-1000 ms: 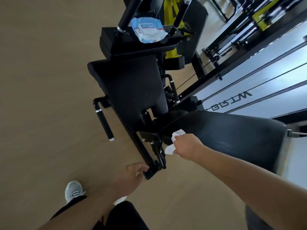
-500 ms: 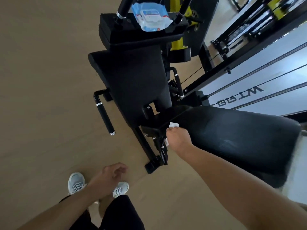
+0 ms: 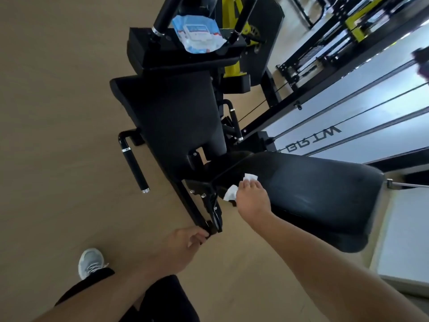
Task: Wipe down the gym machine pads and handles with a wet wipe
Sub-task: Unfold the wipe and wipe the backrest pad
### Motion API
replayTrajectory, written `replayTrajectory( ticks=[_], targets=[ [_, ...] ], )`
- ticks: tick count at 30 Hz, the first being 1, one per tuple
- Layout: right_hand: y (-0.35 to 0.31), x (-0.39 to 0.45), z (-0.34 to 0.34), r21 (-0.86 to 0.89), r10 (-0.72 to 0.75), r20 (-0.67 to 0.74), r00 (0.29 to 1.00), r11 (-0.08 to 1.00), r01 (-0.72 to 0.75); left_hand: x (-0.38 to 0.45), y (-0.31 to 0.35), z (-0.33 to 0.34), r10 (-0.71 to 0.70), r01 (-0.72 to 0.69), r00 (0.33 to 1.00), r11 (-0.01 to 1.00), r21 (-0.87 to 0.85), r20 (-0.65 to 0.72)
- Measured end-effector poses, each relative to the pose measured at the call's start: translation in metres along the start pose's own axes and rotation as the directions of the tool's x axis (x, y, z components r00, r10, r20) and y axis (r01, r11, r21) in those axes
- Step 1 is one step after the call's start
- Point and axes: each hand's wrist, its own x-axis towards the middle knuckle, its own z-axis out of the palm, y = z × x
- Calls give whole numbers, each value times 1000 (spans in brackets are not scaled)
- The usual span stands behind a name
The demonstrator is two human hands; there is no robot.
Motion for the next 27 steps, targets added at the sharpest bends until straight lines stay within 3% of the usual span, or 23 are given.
replayTrajectory(
  ticks=[3, 8, 16, 19, 24, 27],
  targets=[
    [-21, 24, -3, -26, -20, 45, 999, 999, 22, -22, -19, -18, -79, 79, 996, 997, 8, -47],
    [-21, 20, -6, -92, -135, -42, 990, 987, 130, -41, -31, -27, -135, 142, 983, 989, 49, -124],
    [62, -92, 12, -386, -323, -88, 942, 883, 266, 2, 52, 90, 6, 0, 993, 999, 47, -120],
    [88, -124, 23, -393, -382, -121, 916, 866, 309, 5, 78, 134, 35, -30, 992, 998, 49, -118],
    [120, -160, 21, -392, -507, -300, 809, 838, 380, -16, 99, 176, 64, -56, 990, 996, 65, -127],
    [146, -164, 32, -309, -493, -439, 751, 868, 389, -32, 96, 183, 27, -16, 979, 998, 55, -203]
  ],
)
